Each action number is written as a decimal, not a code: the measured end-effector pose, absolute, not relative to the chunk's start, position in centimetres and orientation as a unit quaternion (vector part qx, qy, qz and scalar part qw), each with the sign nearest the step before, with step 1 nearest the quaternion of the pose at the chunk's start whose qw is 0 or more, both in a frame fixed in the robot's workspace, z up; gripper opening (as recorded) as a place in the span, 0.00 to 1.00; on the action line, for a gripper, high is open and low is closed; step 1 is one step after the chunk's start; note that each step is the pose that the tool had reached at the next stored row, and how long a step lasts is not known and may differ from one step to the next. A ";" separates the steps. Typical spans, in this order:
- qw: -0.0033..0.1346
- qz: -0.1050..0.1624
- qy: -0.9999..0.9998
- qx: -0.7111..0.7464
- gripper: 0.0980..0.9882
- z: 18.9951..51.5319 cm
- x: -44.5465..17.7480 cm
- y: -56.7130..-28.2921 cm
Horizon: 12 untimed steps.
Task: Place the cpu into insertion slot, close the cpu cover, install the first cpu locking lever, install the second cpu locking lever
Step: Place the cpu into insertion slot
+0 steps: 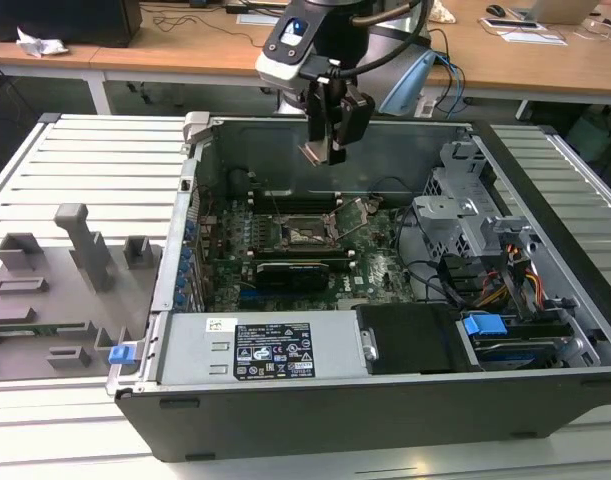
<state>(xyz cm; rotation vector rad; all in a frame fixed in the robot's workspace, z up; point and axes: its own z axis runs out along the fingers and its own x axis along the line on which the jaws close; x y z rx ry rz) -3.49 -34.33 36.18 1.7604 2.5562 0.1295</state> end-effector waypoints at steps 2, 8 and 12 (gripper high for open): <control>0.018 0.041 0.813 0.581 0.48 36.1 -3.5 -34.3; 0.021 0.040 0.778 0.627 0.48 35.9 -3.5 -34.3; 0.021 0.040 0.774 0.631 0.48 35.7 -3.5 -34.3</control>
